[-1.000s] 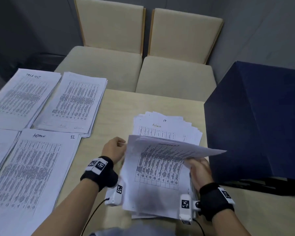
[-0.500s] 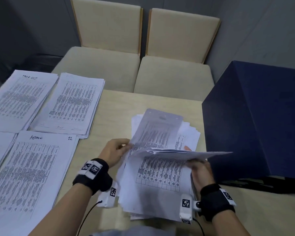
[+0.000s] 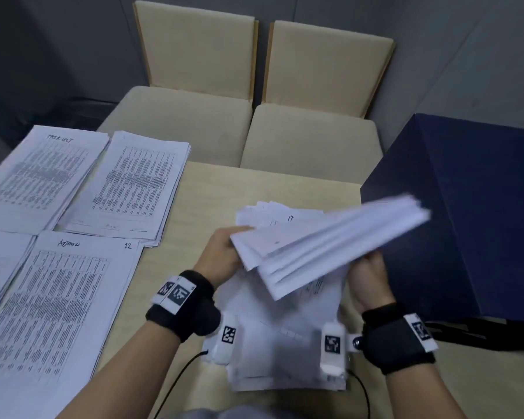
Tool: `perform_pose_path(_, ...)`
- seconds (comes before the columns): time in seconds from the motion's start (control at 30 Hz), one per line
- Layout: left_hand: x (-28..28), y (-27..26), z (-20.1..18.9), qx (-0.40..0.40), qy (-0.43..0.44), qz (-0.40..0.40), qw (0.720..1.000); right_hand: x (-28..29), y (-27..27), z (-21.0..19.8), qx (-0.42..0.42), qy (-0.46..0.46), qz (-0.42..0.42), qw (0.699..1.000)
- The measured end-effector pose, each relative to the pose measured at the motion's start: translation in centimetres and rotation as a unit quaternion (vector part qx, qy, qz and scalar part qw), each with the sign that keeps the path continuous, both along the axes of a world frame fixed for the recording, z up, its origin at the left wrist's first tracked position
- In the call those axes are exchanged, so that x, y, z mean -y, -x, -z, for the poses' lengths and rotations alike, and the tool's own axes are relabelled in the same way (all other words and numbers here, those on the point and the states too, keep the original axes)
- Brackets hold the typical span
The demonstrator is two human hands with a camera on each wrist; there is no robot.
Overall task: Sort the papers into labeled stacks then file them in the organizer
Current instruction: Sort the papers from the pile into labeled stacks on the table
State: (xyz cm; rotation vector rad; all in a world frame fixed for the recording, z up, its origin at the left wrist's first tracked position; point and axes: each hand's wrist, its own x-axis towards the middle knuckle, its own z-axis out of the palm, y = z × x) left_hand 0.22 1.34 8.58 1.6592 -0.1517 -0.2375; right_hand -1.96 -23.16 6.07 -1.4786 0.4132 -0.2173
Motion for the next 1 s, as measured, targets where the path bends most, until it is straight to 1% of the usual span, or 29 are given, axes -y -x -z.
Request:
perform_pose_path(0.03, 0.6, -0.5, -1.2, 0.020, 0.030, -0.035, 0.999, -0.6, -0.7, -2.8, 0.036, 0.037, -0.019, 0.998)
perform_pose_path(0.1, 1.6, -1.3, -3.6, 0.035, 0.093, -0.096, 0.990, -1.5, -1.5, -7.2, 0.097, 0.108, -0.028, 0.989)
perform_pose_path(0.13, 1.9, -1.6, -4.4, 0.040, 0.117, -0.119, 0.985, -2.2, -1.6, -9.0, 0.121, 0.120, -0.023, 0.985)
perform_pose_path(0.2, 2.2, -1.9, -5.3, 0.054, 0.141, -0.151, 0.977, -3.3, -1.5, -10.3, 0.173, 0.119, 0.009, 0.978)
perform_pose_path(0.27, 2.1, -1.9, -4.3, 0.041, 0.132, -0.174, 0.975, -4.1, -1.0, -8.7, 0.174, 0.128, 0.054, 0.975)
perform_pose_path(0.3, 1.9, -1.9, -2.9, 0.013, 0.113, -0.174, 0.978, -4.1, -0.8, -6.2, 0.139, 0.135, 0.063, 0.979)
perform_pose_path(0.33, 1.6, -1.8, -1.3, -0.026, 0.087, -0.167, 0.982, -4.4, -0.4, -4.2, 0.076, 0.145, 0.059, 0.985)
perform_pose_path(0.37, 1.3, -1.5, 0.3, -0.063, 0.045, -0.153, 0.985, -4.6, 0.1, -1.7, -0.003, 0.136, 0.030, 0.990)
perform_pose_path(0.4, 0.8, -1.2, 1.8, -0.086, -0.014, -0.135, 0.987, -4.9, 0.6, 0.1, -0.080, 0.119, 0.002, 0.990)
perform_pose_path(0.43, 0.4, -0.7, 2.8, -0.089, -0.070, -0.121, 0.986, -5.2, 1.0, 1.2, -0.123, 0.121, -0.018, 0.985)
perform_pose_path(0.47, 0.0, -0.3, 3.4, -0.079, -0.097, -0.114, 0.985, -5.7, 1.1, 1.1, -0.127, 0.148, -0.030, 0.980)
perform_pose_path(0.53, -0.8, 0.4, 3.1, -0.064, -0.074, -0.119, 0.988, -6.7, 0.9, -0.1, -0.073, 0.200, -0.033, 0.976)
perform_pose_path(0.6, -1.9, 0.8, 2.0, -0.051, -0.040, -0.151, 0.986, -8.1, 0.6, -2.2, -0.025, 0.198, -0.031, 0.979)
perform_pose_path(0.67, -3.4, 1.2, 1.5, -0.033, -0.037, -0.197, 0.979, -9.7, 0.3, -3.3, 0.007, 0.174, -0.049, 0.984)
perform_pose_path(0.7, -4.2, 1.4, 1.4, -0.028, -0.041, -0.221, 0.974, -10.4, 0.2, -3.3, 0.018, 0.153, -0.069, 0.986)
perform_pose_path(0.8, -7.4, 2.7, 1.9, -0.035, -0.072, -0.302, 0.950, -13.4, 0.9, -3.6, 0.035, 0.110, -0.166, 0.979)
perform_pose_path(0.87, -9.8, 4.4, 2.1, -0.047, -0.081, -0.329, 0.940, -14.6, 1.6, -2.5, 0.001, 0.063, -0.202, 0.977)
perform_pose_path(0.93, -12.3, 6.5, 2.3, -0.057, -0.091, -0.345, 0.932, -14.9, 2.2, 0.2, -0.042, 0.041, -0.208, 0.976)
perform_pose_path(1.0, -14.9, 8.9, 2.3, -0.059, -0.121, -0.369, 0.920, -14.9, 2.7, 3.7, -0.095, 0.010, -0.205, 0.974)
